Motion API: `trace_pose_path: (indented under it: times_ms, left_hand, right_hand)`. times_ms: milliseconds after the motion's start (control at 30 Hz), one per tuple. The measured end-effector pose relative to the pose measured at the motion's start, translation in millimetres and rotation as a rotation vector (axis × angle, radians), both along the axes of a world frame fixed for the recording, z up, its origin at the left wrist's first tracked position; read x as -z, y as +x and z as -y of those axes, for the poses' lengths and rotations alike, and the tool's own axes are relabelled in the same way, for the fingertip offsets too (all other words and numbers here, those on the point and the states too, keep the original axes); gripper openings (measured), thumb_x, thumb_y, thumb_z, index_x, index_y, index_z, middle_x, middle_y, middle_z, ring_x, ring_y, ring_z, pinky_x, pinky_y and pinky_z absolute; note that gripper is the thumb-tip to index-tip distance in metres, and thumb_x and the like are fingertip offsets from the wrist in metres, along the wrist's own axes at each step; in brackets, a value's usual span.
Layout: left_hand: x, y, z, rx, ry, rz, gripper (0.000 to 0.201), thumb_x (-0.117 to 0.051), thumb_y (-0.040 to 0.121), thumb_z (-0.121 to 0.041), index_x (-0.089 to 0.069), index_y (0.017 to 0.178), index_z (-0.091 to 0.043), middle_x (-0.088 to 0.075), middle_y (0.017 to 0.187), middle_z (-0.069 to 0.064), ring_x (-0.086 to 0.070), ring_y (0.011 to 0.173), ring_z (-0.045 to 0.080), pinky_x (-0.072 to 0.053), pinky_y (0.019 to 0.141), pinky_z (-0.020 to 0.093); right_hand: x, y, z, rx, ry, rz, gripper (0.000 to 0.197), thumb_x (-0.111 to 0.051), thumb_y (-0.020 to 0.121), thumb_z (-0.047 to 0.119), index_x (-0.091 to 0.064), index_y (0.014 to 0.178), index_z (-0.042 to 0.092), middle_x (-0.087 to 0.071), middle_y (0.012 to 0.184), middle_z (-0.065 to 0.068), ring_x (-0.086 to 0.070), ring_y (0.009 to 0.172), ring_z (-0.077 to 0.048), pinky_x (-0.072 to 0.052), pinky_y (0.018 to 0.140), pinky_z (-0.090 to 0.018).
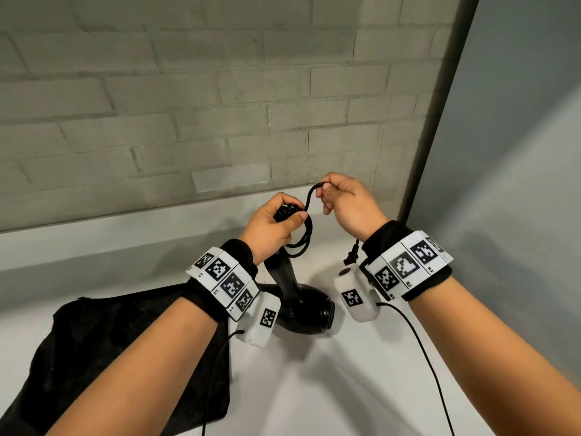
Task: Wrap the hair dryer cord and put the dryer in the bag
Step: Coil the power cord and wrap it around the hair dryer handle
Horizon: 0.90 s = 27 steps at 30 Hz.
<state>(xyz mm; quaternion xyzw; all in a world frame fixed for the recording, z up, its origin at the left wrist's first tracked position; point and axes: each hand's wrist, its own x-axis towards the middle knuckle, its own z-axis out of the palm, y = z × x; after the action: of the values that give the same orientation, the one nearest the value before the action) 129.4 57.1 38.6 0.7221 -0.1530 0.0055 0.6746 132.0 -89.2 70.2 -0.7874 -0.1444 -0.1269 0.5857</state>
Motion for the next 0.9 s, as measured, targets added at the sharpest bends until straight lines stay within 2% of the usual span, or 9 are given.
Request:
trace_pose_path:
  times_ms: [167, 267, 367, 433, 567, 667, 733, 833, 900]
  left_hand:
    - [-2.0, -0.6, 0.8, -0.055, 0.094, 0.071, 0.021, -0.053, 0.089, -0.008, -0.052, 0.086, -0.029, -0.038, 0.060, -0.001, -0.033, 0.037, 0.003, -0.034, 0.040, 0.015]
    - [-3.9, -0.6, 1.6, -0.051, 0.111, 0.042, 0.026, -0.053, 0.090, -0.010, -0.051, 0.102, -0.033, -0.043, 0.061, -0.002, -0.037, 0.044, 0.009, -0.036, 0.041, 0.014]
    - [-3.9, 2.6, 1.4, -0.037, 0.072, -0.013, 0.018, -0.051, 0.091, -0.009, -0.057, 0.090, -0.026, -0.047, 0.047, -0.013, -0.035, 0.039, 0.007, -0.033, 0.038, 0.015]
    - [-2.9, 4.2, 0.8, -0.039, 0.076, -0.022, 0.022, -0.050, 0.091, -0.006, -0.057, 0.083, -0.025, -0.047, 0.041, -0.014, -0.033, 0.035, 0.004, -0.032, 0.037, 0.015]
    - [-1.4, 5.3, -0.9, -0.036, 0.117, -0.009, 0.025, -0.048, 0.091, -0.006, -0.056, 0.082, -0.027, -0.048, 0.061, -0.002, -0.034, 0.041, 0.009, -0.032, 0.038, 0.016]
    - [-1.6, 5.2, -1.9, -0.027, 0.098, 0.005, 0.021, -0.044, 0.094, -0.009, -0.054, 0.085, -0.026, -0.054, 0.072, 0.002, -0.035, 0.037, 0.007, -0.032, 0.038, 0.014]
    - [-1.8, 4.7, -2.0, -0.051, 0.067, 0.006, 0.017, -0.042, 0.095, -0.012, -0.052, 0.087, -0.023, -0.054, 0.074, 0.001, -0.035, 0.033, 0.004, -0.032, 0.038, 0.012]
    - [0.0, 6.7, 0.6, -0.103, 0.049, 0.022, 0.013, -0.041, 0.096, -0.014, -0.051, 0.091, -0.020, -0.051, 0.073, -0.001, -0.035, 0.032, 0.001, -0.032, 0.039, 0.011]
    - [0.0, 7.0, 3.3, -0.123, 0.046, 0.027, 0.012, -0.041, 0.096, -0.014, -0.051, 0.091, -0.018, -0.050, 0.072, 0.000, -0.035, 0.032, 0.001, -0.031, 0.038, 0.011]
  right_hand:
    - [1.0, -11.7, -8.1, -0.043, -0.067, 0.098, 0.036, -0.037, 0.091, 0.002, -0.050, 0.065, 0.024, -0.050, 0.065, 0.005, -0.044, 0.056, -0.007, -0.040, 0.064, -0.023]
    - [4.1, -16.0, -9.1, -0.100, -0.127, 0.098, 0.029, -0.038, 0.092, -0.002, -0.059, 0.079, 0.014, -0.051, 0.067, 0.007, -0.049, 0.055, 0.005, -0.041, 0.061, -0.009]
    - [7.4, -19.4, -7.1, -0.125, -0.228, 0.135, 0.021, -0.041, 0.091, 0.003, -0.063, 0.089, 0.003, -0.054, 0.067, 0.000, -0.048, 0.060, 0.000, -0.043, 0.066, -0.018]
    - [9.9, -20.5, -3.9, -0.143, -0.261, 0.156, 0.023, -0.041, 0.087, 0.013, -0.063, 0.088, 0.004, -0.053, 0.066, -0.004, -0.043, 0.058, -0.004, -0.040, 0.063, -0.016]
    - [12.1, -20.0, 4.1, -0.172, -0.328, 0.190, 0.028, -0.040, 0.084, 0.017, -0.064, 0.093, 0.005, -0.057, 0.072, -0.007, -0.045, 0.060, -0.002, -0.038, 0.060, -0.009]
    - [15.3, -18.4, 9.1, -0.177, -0.390, 0.203, 0.024, -0.043, 0.088, 0.013, -0.064, 0.098, 0.005, -0.058, 0.073, 0.011, -0.051, 0.064, 0.008, -0.038, 0.064, -0.003]
    - [22.6, -16.3, 14.4, -0.148, -0.486, 0.200, 0.025, -0.041, 0.088, 0.019, -0.063, 0.096, 0.011, -0.056, 0.071, 0.013, -0.050, 0.071, 0.003, -0.039, 0.071, -0.011]
    - [38.5, -11.9, 24.5, -0.010, -0.649, 0.179, 0.019, -0.042, 0.091, 0.021, -0.061, 0.091, 0.016, -0.049, 0.064, 0.012, -0.043, 0.084, -0.015, -0.037, 0.083, -0.036]
    - [47.6, -8.3, 30.2, 0.089, -0.734, 0.157, 0.018, -0.044, 0.093, 0.019, -0.061, 0.093, 0.017, -0.048, 0.066, 0.014, -0.041, 0.089, -0.016, -0.032, 0.084, -0.036]
